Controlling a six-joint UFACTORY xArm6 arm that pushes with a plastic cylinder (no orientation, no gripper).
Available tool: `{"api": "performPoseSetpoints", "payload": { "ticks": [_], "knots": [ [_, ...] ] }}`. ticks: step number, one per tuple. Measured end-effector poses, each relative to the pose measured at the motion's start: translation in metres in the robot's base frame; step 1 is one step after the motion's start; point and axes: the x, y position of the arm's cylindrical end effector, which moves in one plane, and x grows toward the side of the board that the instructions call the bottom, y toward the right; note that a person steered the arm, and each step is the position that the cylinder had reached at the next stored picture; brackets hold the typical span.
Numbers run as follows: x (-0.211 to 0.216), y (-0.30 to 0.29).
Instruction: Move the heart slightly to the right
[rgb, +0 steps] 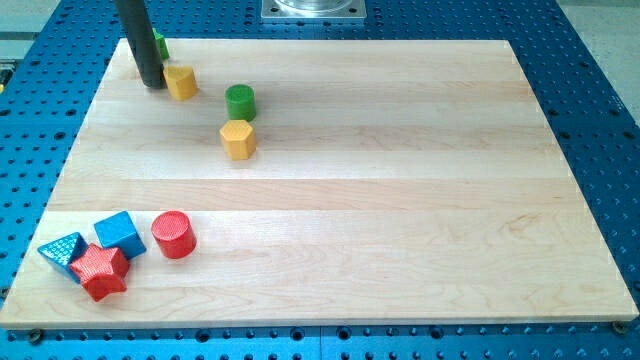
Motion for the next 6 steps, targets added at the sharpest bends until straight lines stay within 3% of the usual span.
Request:
{"api": "performPoseSetpoints", "payload": {
  "ticks": [2,4,6],
  "knots": [
    [-0.03,-0.036],
    [0.039,-0.044],
    [0.034,0.027]
  ]
}}
